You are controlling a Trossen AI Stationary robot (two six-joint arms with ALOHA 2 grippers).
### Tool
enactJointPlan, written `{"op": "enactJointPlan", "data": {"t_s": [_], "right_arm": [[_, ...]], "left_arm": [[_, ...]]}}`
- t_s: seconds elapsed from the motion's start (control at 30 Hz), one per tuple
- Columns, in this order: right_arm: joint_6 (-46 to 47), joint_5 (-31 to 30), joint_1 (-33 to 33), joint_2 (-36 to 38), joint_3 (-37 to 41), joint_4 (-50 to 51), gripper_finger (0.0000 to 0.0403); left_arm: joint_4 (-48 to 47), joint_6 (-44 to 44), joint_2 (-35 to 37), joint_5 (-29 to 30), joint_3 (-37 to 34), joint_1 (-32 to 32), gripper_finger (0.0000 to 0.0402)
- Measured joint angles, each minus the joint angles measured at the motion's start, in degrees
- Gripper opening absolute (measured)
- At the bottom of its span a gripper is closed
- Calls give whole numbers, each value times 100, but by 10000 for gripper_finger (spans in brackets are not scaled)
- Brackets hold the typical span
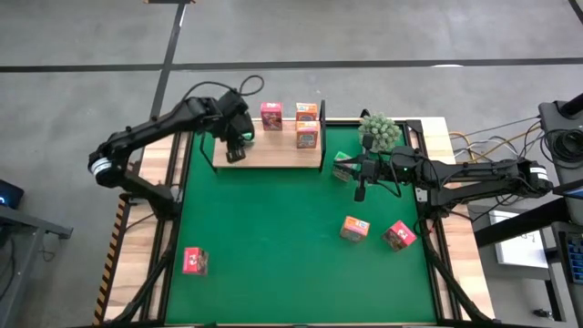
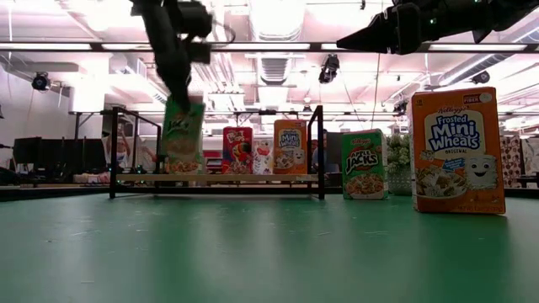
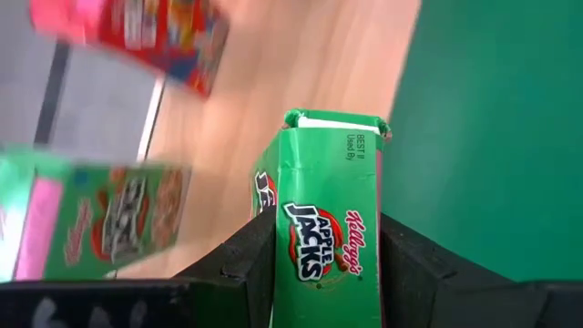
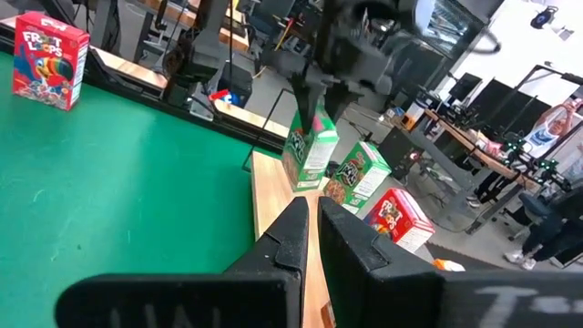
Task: Stack cereal on shelf
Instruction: Put the bottom green cereal box aligned with the other green cereal box on the shelf
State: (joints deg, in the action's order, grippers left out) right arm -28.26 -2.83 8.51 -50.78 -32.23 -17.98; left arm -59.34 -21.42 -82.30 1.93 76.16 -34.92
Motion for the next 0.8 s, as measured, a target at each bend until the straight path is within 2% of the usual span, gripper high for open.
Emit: {"op": "enactJointPlan", "data": {"t_s": [0.3,0.6,0.8], "right_arm": [[-250,-7,0,0,0,-90,18],[-397,-17,2,0,0,-125,18],[-397,-17,2,0,0,-133,18]], "left_arm": [[643,-402,11,-12,-622,-629,130],[900,-533,11,-34,-651,-760,132],[900,-512,11,-227,-651,-875,157]]}}
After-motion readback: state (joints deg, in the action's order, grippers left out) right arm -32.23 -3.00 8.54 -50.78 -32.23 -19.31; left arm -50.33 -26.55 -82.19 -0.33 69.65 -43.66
